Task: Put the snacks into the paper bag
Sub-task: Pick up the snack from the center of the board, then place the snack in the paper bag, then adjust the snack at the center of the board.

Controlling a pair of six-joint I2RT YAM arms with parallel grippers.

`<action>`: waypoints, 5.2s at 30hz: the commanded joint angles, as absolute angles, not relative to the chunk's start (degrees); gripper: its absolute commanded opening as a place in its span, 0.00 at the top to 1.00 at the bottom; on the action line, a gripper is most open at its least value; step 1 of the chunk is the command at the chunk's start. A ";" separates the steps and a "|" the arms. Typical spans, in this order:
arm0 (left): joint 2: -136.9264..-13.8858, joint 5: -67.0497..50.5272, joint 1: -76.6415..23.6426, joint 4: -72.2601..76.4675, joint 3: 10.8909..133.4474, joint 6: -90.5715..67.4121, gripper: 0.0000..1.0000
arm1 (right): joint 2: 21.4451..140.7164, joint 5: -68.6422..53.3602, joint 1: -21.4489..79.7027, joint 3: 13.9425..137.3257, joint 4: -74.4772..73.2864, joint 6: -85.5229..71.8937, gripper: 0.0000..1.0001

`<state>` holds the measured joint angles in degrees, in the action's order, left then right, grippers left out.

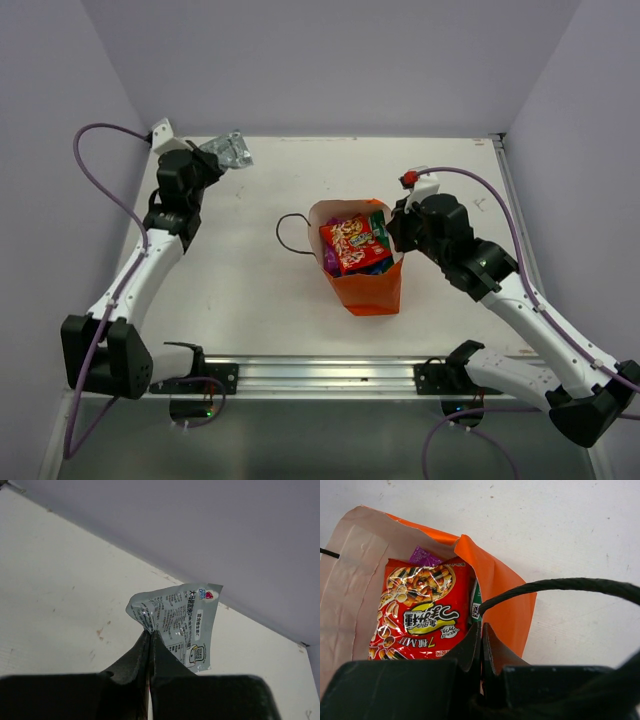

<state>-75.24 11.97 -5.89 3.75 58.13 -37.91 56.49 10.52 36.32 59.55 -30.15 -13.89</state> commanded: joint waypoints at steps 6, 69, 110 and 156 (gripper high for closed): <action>-60.31 2.65 -12.65 2.39 59.49 -22.77 1.00 | 55.46 11.78 36.39 60.21 -29.09 -13.80 1.00; -101.25 25.58 -63.28 -36.13 98.35 -22.06 1.00 | 54.41 11.16 36.39 62.22 -29.44 -14.50 1.00; -84.20 23.38 -51.16 -31.55 98.00 -17.93 0.03 | 53.79 13.27 36.47 60.03 -28.83 -14.94 1.00; -96.85 24.70 19.16 -11.07 55.19 -51.33 0.04 | 49.48 4.39 36.39 52.82 -23.64 -13.89 1.00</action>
